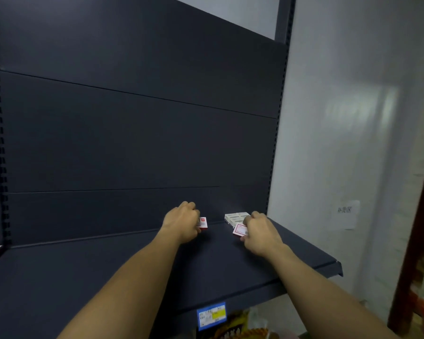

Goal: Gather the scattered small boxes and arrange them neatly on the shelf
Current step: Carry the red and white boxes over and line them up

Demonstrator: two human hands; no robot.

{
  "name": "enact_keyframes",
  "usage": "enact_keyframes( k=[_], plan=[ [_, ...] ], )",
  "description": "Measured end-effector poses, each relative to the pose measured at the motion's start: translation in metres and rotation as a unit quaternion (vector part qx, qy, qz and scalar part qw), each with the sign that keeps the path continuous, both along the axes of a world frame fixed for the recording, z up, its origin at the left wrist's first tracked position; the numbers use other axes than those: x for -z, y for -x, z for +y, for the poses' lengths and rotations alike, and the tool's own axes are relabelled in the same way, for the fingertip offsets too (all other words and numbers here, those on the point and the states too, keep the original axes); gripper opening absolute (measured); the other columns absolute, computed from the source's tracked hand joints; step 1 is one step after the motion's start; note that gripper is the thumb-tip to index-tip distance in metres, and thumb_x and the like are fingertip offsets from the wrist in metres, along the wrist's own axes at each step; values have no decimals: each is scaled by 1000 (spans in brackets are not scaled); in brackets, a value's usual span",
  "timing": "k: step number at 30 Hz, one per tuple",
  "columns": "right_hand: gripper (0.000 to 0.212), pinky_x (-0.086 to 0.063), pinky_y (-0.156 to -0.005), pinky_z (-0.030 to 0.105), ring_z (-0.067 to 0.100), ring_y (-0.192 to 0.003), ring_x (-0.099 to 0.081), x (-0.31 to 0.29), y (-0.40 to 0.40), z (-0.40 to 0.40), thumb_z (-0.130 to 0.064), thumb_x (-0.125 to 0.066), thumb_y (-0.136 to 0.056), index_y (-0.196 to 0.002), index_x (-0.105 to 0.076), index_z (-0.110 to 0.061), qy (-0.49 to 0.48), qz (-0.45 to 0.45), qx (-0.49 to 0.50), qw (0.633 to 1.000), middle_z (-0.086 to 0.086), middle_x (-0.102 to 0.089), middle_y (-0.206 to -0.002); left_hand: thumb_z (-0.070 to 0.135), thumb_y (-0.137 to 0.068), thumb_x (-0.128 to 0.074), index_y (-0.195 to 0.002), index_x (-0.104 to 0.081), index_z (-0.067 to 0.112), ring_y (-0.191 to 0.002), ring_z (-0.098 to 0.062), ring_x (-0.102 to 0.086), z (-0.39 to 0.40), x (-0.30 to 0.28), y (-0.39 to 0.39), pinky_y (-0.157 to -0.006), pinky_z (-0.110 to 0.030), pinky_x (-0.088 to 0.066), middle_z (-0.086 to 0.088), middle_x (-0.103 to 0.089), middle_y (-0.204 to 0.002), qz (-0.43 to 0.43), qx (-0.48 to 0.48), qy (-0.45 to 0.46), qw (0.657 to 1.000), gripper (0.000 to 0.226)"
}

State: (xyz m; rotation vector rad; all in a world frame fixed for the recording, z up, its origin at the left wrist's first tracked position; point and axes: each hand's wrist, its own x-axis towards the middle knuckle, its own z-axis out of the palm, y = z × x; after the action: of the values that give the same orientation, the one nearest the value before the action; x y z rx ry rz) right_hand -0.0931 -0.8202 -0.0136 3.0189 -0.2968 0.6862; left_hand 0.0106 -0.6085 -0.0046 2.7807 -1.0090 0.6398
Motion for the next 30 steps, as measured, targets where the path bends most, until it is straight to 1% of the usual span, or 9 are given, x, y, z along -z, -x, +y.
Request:
enact_keyframes(
  k=[5, 11, 14, 16, 20, 23, 25, 27, 30],
  plan=[
    [41, -43, -100, 35, 25, -116, -49, 6, -43, 3, -31, -66, -88, -123, -60, -11, -7, -8, -30, 1000, 6, -51, -122, 37, -92, -65, -129, -63, 20, -116, -18, -47, 12, 5, -34, -87, -33, -47, 3, -50, -121, 21, -25, 14, 999, 40],
    [42, -43, -101, 34, 24, -116, -50, 31, -85, 9, -32, -70, -85, -123, -62, -15, -47, -1, -79, 996, 4, -52, -119, 34, -92, -69, -126, -66, 20, -119, -17, -46, 28, 19, -63, -88, -35, -48, 3, -51, -121, 83, -41, 40, 995, 37],
    [41, -43, -100, 33, 21, -114, -48, 37, -106, 11, -30, -70, -85, -124, -62, -20, -61, -10, -114, 992, 0, -51, -117, 29, -88, -75, -125, -66, 18, -117, -19, -48, 29, 32, -74, -93, -37, -49, 0, -54, -119, 97, -52, 89, 990, 41],
    [40, -42, -99, 32, 20, -112, -47, 42, -119, 14, -28, -70, -85, -124, -62, -22, -68, -21, -137, 988, -2, -50, -116, 27, -85, -79, -126, -66, 16, -115, -20, -48, 26, 48, -76, -95, -34, -47, -1, -56, -118, 103, -53, 138, 984, 44],
    [41, -39, -98, 31, 19, -109, -46, 52, -142, 18, -22, -69, -85, -125, -62, -23, -74, -34, -187, 979, -3, -50, -116, 27, -89, -75, -133, -63, 15, -109, -14, -44, 18, 77, -79, -97, -23, -40, 2, -55, -119, 86, -54, 192, 976, 47],
    [41, -40, -97, 32, 20, -106, -47, 55, -161, 20, -18, -71, -81, -122, -64, -21, -104, -53, -215, 970, -2, -52, -113, 24, -90, -73, -131, -65, 18, -102, -11, -41, 15, 83, -86, -97, -24, -39, 6, -55, -113, 67, -67, 235, 968, 42],
    [42, -42, -96, 35, 21, -103, -48, 60, -171, 22, -15, -73, -78, -119, -67, -19, -127, -65, -233, 962, -2, -53, -110, 25, -91, -72, -129, -67, 19, -102, -13, -43, 12, 84, -91, -95, -25, -38, 7, -56, -112, 50, -70, 229, 970, 39],
    [44, -43, -96, 35, 21, -102, -49, 67, -181, 22, -13, -74, -77, -120, -67, -17, -144, -63, -247, 956, -2, -53, -110, 26, -91, -71, -129, -67, 22, -101, -13, -43, 11, 87, -95, -91, -21, -32, 8, -55, -113, 34, -61, 209, 976, 38],
    [47, -42, -97, 29, 16, -102, -46, 74, -194, 20, -10, -74, -77, -123, -66, -17, -173, -69, -273, 944, -5, -51, -109, 29, -90, -72, -130, -67, 23, -99, -10, -39, 13, 91, -102, -89, -19, -26, 9, -55, -115, 25, -46, 199, 979, 41]
  ],
)
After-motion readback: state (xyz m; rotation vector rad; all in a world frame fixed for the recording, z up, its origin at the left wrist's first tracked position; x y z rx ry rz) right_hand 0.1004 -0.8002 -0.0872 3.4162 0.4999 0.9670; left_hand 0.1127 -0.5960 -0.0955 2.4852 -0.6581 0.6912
